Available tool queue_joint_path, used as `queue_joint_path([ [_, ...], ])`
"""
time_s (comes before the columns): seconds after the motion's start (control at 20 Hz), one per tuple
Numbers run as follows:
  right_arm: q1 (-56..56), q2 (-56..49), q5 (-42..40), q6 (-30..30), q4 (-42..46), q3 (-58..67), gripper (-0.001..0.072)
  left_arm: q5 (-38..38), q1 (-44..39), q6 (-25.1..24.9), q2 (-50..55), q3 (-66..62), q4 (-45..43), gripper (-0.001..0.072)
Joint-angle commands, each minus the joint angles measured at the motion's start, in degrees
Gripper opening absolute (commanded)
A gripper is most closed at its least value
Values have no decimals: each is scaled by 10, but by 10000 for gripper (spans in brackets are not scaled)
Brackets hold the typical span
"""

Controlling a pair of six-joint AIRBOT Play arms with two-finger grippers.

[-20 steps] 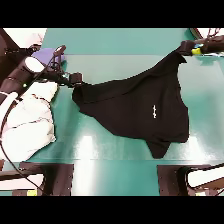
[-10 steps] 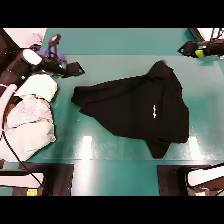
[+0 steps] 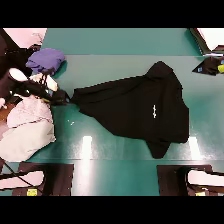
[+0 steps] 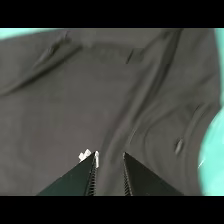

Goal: Fold the shirts.

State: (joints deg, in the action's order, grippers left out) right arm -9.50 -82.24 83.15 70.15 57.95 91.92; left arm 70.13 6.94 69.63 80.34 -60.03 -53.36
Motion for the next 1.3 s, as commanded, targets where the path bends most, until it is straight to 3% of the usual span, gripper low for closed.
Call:
queue_joint_path([
  [0.0,-7,64,-23,-1,0,-95,190,-77,4,-61,-5,99,58,496],
  [0.3,-3,117,-42,-1,0,-170,190,-116,-34,-96,21,106,84,496],
  [0.7,-13,144,-46,-1,0,-169,190,-123,-58,-96,26,105,74,494],
  [0.8,-13,144,-46,-1,0,-169,190,-121,-58,-97,26,105,73,237],
  [1.0,-13,144,-45,-1,0,-169,190,-120,-58,-97,26,105,70,236],
  [1.05,-13,144,-45,-1,0,-169,190,-116,-58,-97,26,105,69,198],
  [1.1,-13,144,-45,-1,1,-169,190,-109,-57,-101,26,102,68,26],
  [1.25,-13,144,-44,-1,1,-169,190,-56,-58,-79,19,62,42,25],
])
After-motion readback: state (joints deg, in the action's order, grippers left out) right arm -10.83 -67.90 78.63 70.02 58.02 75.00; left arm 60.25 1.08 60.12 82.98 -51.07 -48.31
